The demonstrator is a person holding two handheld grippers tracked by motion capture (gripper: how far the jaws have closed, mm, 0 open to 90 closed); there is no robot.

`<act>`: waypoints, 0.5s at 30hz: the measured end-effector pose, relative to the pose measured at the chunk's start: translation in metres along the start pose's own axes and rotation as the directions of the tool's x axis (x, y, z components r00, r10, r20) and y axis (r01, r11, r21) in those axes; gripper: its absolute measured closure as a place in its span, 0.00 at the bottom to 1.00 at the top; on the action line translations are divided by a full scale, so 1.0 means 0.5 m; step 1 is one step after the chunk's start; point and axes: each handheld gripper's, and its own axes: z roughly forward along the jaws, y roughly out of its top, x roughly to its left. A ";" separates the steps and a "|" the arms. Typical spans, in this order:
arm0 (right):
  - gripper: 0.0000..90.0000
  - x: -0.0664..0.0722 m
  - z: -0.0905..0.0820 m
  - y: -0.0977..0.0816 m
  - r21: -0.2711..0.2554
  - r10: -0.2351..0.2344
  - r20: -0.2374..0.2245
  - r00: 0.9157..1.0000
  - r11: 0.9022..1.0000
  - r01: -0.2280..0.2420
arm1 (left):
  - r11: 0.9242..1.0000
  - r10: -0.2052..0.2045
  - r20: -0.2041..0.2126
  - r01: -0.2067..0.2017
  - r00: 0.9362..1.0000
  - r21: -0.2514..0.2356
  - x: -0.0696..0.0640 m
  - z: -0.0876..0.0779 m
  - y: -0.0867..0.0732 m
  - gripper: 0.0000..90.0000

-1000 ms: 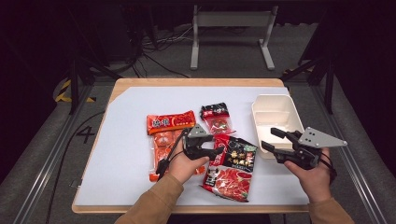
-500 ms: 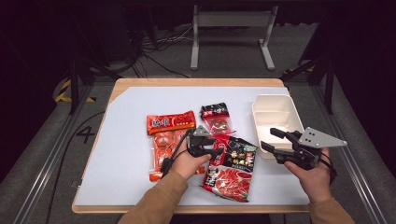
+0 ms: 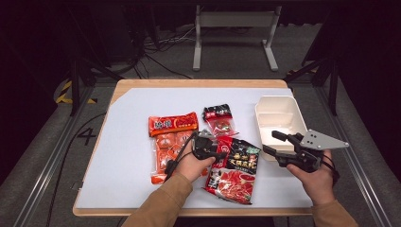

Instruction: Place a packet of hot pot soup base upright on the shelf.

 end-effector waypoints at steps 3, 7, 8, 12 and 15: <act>0.44 0.000 0.000 0.001 -0.001 -0.003 -0.002 1.000 1.000 0.003 | 0.999 -0.030 0.027 0.030 0.999 -0.014 0.007 -0.002 -0.003 0.79; 0.44 0.000 0.000 0.001 -0.003 0.000 -0.004 1.000 1.000 0.000 | 0.997 -0.070 0.028 0.071 0.997 -0.029 0.005 -0.006 -0.003 0.85; 0.44 0.000 0.000 0.001 -0.003 -0.001 -0.003 1.000 1.000 0.001 | 0.996 -0.076 0.025 0.077 0.997 -0.032 0.002 -0.008 -0.002 0.86; 0.44 -0.001 -0.003 0.001 -0.004 0.004 0.001 1.000 1.000 -0.004 | 0.995 -0.077 0.011 0.078 0.997 -0.056 -0.009 -0.021 0.001 0.91; 0.46 -0.003 -0.005 0.001 0.001 -0.002 -0.002 1.000 1.000 0.002 | 0.994 -0.067 0.014 0.068 0.998 -0.091 -0.018 -0.039 0.005 0.92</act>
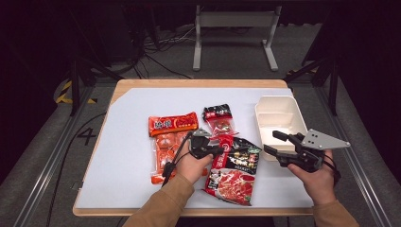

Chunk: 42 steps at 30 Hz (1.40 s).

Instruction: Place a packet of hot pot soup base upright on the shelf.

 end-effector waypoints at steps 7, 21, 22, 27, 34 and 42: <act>0.48 -0.001 -0.012 0.007 -0.012 0.013 0.000 1.000 1.000 -0.013 | 0.997 0.023 0.022 -0.021 1.000 -0.074 -0.030 -0.043 0.011 0.95; 0.46 -0.004 -0.035 0.021 -0.054 0.030 0.022 0.999 0.998 -0.028 | 0.977 0.126 0.055 -0.115 0.990 -0.178 -0.094 -0.108 0.036 0.98; 0.46 -0.005 -0.039 0.022 -0.059 0.029 0.026 0.999 0.998 -0.028 | 0.974 0.139 0.049 -0.128 0.989 -0.189 -0.101 -0.111 0.039 0.98; 0.45 -0.008 -0.057 0.030 -0.085 0.032 0.042 0.999 0.996 -0.028 | 0.959 0.184 0.020 -0.175 0.983 -0.222 -0.115 -0.127 0.056 0.98; 0.43 -0.005 -0.069 0.038 -0.110 0.037 0.034 0.999 0.993 -0.033 | 0.939 0.220 -0.007 -0.214 0.975 -0.270 -0.123 -0.143 0.070 0.98; 0.40 0.002 -0.055 0.039 -0.092 0.046 0.006 0.999 0.995 -0.045 | 0.919 0.243 -0.035 -0.241 0.969 -0.312 -0.128 -0.162 0.085 0.98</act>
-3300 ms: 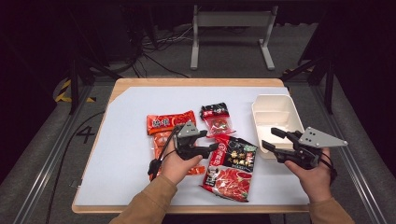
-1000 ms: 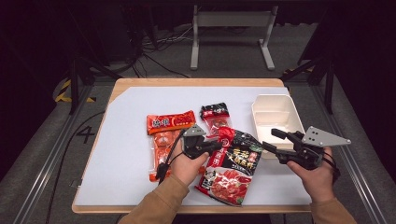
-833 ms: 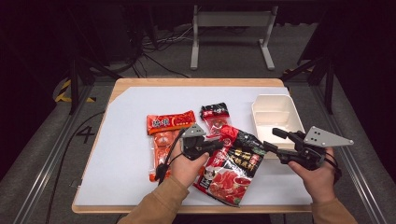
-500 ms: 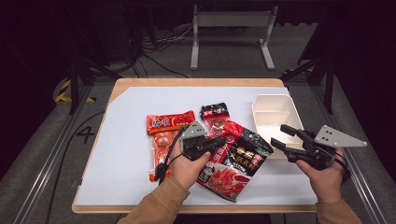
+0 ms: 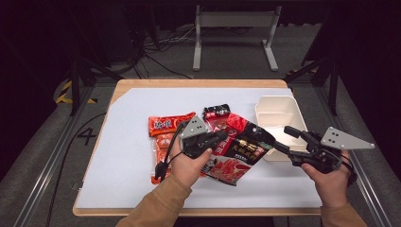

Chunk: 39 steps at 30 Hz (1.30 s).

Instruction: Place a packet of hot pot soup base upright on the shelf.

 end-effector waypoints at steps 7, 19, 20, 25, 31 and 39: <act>0.36 0.009 0.026 -0.010 0.041 0.013 -0.020 1.000 0.999 -0.012 | 0.999 0.028 -0.018 -0.029 0.999 -0.040 -0.007 -0.014 0.021 0.98; 0.37 0.011 0.064 -0.020 0.067 0.088 -0.083 0.993 0.994 -0.082 | 0.996 0.045 -0.020 -0.046 0.999 -0.077 -0.019 -0.016 0.038 0.98; 0.37 0.011 0.064 -0.020 0.067 0.088 -0.083 0.993 0.994 -0.082 | 0.996 0.045 -0.020 -0.046 0.999 -0.077 -0.019 -0.016 0.038 0.98; 0.42 0.012 0.082 -0.022 0.061 0.125 -0.115 0.985 0.991 -0.119 | 0.995 0.053 -0.021 -0.055 0.998 -0.089 -0.024 -0.016 0.038 0.98; 0.50 0.010 0.090 -0.018 0.068 0.200 -0.147 0.969 0.979 -0.192 | 0.995 0.060 -0.015 -0.061 0.998 -0.084 -0.028 -0.012 0.035 0.98; 0.64 0.015 0.096 0.002 0.085 0.165 -0.106 0.980 0.984 -0.157 | 0.995 0.065 -0.023 -0.067 0.998 -0.076 -0.031 -0.005 0.029 0.98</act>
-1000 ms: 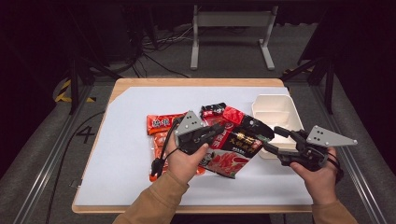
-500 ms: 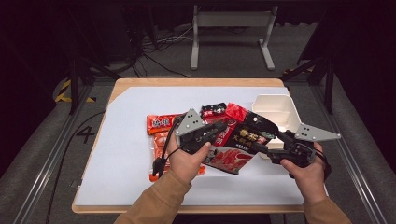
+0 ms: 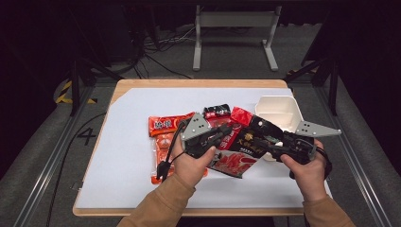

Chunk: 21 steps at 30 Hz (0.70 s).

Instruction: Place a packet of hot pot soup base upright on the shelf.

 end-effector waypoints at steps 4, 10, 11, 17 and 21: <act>0.71 -0.001 -0.001 0.002 0.011 -0.015 0.013 1.000 1.000 0.015 | 1.000 -0.005 0.002 0.005 1.000 0.005 0.001 0.000 -0.001 0.98; 0.79 0.000 -0.001 0.010 0.057 -0.066 0.016 0.998 0.996 0.065 | 1.000 0.001 -0.025 -0.001 1.000 0.018 0.002 0.002 -0.007 0.98; 0.80 0.000 0.000 0.012 0.065 -0.088 0.021 0.996 0.994 0.086 | 1.000 -0.001 -0.026 0.002 1.000 0.020 0.003 0.002 -0.007 0.98; 0.83 0.004 0.003 0.024 0.106 -0.145 0.033 0.989 0.984 0.141 | 1.000 -0.010 -0.032 0.011 0.999 0.028 0.008 0.003 -0.011 0.98; 0.85 0.001 0.003 0.028 0.111 -0.162 0.026 0.986 0.981 0.158 | 1.000 -0.003 -0.034 0.004 0.999 0.031 0.007 0.002 -0.011 0.98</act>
